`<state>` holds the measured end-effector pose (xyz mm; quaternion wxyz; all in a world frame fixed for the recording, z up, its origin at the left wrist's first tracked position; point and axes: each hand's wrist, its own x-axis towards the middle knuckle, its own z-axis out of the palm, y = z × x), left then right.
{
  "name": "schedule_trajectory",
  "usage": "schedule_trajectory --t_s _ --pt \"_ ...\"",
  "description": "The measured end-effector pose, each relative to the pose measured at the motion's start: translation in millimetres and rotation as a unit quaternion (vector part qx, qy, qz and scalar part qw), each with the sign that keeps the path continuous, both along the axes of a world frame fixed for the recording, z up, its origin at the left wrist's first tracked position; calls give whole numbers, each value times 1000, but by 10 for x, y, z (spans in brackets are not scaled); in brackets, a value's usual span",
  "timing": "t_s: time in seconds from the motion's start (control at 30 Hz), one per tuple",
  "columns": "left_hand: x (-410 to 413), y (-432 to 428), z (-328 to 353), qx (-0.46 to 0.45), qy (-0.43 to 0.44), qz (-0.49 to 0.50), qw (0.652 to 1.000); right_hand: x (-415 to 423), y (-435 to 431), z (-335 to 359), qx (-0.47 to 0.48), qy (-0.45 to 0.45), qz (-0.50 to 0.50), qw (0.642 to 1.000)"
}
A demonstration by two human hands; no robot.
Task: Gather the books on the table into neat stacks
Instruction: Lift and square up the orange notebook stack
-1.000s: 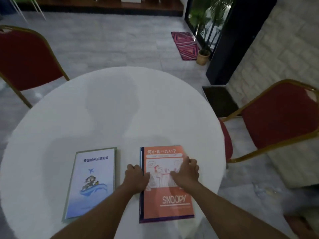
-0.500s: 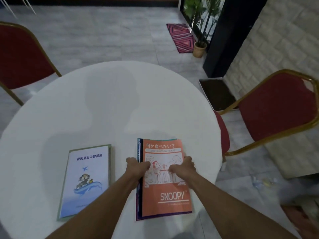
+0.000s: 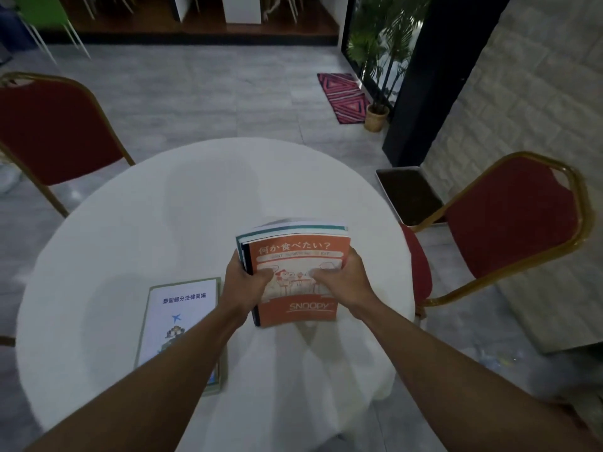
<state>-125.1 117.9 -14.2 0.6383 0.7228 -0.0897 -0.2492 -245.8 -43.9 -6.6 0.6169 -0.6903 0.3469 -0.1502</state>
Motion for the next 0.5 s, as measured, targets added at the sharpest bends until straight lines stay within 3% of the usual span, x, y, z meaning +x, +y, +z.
schedule_trajectory --t_s 0.13,0.3,0.5 --pt "-18 51 15 15 -29 -24 999 -93 92 -87 14 -4 -33 999" --pt "-96 256 -40 68 -133 -117 982 -180 169 -116 13 3 -22 1000" --pt "-144 279 -128 52 -135 -88 986 -151 158 -149 4 1 -40 999"
